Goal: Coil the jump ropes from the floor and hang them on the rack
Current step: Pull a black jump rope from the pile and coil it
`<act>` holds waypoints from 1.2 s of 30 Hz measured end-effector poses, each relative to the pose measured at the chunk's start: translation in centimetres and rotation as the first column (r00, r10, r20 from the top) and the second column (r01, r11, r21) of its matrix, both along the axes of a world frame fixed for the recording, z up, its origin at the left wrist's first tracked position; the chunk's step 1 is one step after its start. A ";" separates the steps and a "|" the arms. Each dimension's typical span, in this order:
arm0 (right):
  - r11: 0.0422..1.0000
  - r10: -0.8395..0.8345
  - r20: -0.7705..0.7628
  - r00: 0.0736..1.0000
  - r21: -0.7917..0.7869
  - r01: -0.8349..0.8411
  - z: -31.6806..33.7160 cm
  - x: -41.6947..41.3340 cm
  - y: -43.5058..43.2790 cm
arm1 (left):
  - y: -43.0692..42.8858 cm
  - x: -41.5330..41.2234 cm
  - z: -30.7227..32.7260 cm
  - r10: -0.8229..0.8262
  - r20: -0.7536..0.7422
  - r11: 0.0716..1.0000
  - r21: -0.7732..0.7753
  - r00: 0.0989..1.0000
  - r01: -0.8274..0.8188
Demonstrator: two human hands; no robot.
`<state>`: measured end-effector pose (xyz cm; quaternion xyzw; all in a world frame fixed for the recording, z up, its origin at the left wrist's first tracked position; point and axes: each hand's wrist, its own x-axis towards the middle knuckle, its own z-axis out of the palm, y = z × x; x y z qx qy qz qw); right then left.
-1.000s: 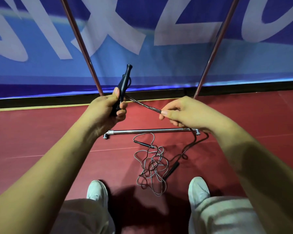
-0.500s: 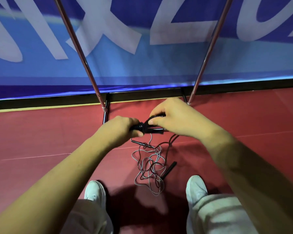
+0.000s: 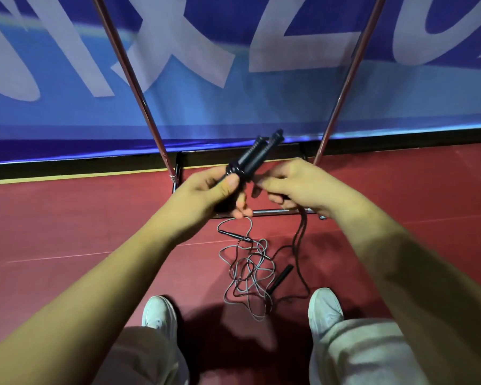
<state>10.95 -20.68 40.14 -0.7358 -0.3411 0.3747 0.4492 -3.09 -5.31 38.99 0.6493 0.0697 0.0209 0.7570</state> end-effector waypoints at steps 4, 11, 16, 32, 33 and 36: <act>0.999 0.037 0.113 0.993 0.003 -0.038 0.3 -0.2 0.7 | 0.8 0.6 0.3 0.195 -0.072 0.974 -0.103 0.978 -0.202; 0.992 0.069 0.146 0.987 -0.113 -0.053 0.2 -0.4 0.7 | 2.9 1.4 0.0 0.260 -0.253 0.779 -0.515 0.932 -0.357; 0.979 0.114 0.241 0.964 -0.192 -0.068 1.3 -0.3 0.4 | 3.6 1.8 -0.8 0.357 -0.312 0.694 -0.542 0.881 -0.473; 0.963 0.125 0.342 0.931 -0.268 -0.031 2.0 -0.4 -0.3 | 4.4 2.2 -1.6 0.470 -0.314 0.760 -0.330 0.825 -0.559; 0.965 0.123 0.346 0.930 -0.261 -0.030 2.1 -0.3 -0.5 | 4.5 2.2 -1.6 0.465 -0.354 0.750 -0.328 0.811 -0.574; 0.976 0.092 0.338 0.937 -0.215 -0.018 2.5 0.1 -0.7 | 4.5 1.8 -1.6 0.421 -0.386 0.808 -0.252 0.821 -0.533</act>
